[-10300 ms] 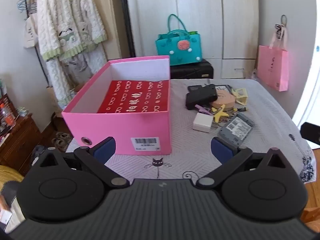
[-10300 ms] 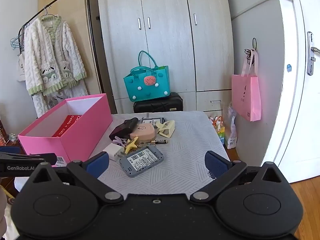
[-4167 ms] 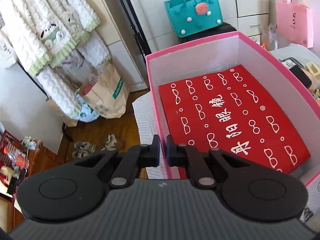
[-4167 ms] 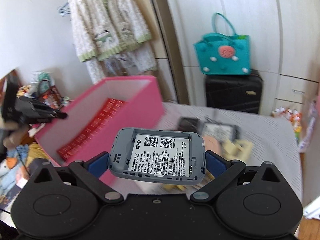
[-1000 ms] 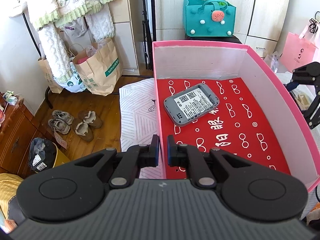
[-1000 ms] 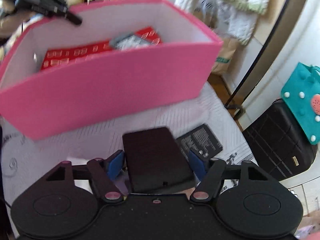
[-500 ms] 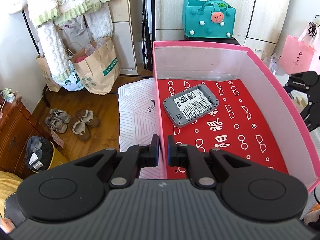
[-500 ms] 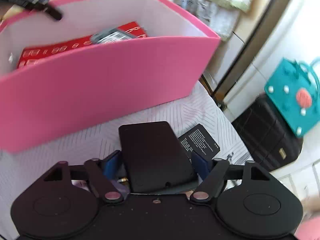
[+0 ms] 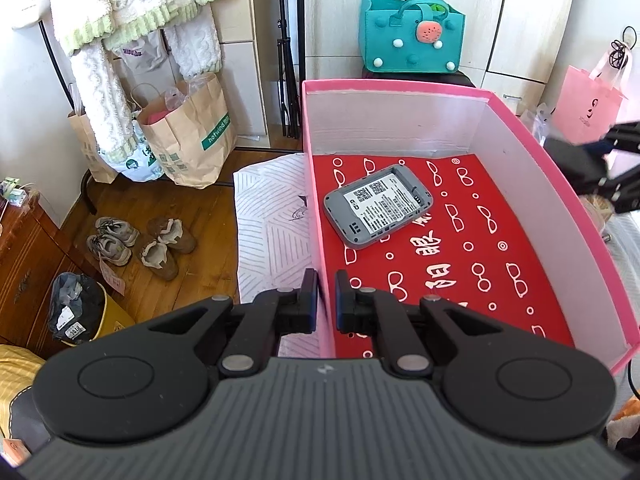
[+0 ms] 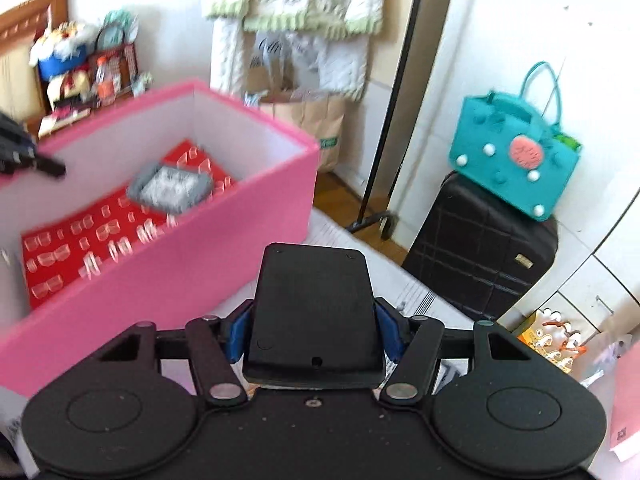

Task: Organize rigid objects
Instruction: 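Lower the black power bank into the box beside the router and release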

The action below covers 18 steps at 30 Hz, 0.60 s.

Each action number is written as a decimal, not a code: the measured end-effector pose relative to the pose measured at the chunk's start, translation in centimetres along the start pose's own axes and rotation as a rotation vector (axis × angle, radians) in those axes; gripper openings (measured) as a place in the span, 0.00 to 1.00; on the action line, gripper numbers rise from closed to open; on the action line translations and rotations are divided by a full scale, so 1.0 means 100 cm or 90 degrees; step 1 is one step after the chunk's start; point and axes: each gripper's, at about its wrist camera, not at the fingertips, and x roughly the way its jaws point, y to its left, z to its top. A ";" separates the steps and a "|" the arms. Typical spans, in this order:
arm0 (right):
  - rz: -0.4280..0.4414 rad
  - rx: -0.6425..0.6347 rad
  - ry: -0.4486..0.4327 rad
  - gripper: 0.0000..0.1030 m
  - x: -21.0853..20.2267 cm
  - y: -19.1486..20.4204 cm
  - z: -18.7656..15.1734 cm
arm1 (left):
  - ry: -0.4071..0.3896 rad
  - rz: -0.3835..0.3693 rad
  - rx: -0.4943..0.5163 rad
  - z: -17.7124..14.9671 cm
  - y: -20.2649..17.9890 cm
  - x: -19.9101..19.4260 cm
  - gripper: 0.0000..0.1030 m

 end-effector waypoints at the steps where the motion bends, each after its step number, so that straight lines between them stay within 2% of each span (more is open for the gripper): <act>1: 0.005 0.006 -0.013 0.65 -0.007 0.000 0.006 | 0.001 -0.002 -0.001 0.000 0.000 -0.001 0.07; 5: 0.038 0.014 -0.063 0.65 -0.034 0.015 0.031 | 0.010 -0.017 -0.021 -0.002 0.006 -0.003 0.07; 7: 0.078 0.002 -0.080 0.65 -0.040 0.026 0.044 | 0.008 -0.014 -0.017 -0.005 0.005 -0.005 0.07; 9: 0.124 -0.014 -0.069 0.65 -0.036 0.042 0.057 | 0.005 -0.009 -0.009 -0.008 0.002 -0.008 0.07; 13: 0.164 -0.074 0.011 0.65 -0.004 0.084 0.078 | -0.007 -0.012 -0.010 -0.015 0.005 -0.012 0.06; 18: 0.186 -0.084 0.166 0.65 0.058 0.119 0.093 | -0.022 -0.003 -0.008 -0.018 -0.001 -0.017 0.06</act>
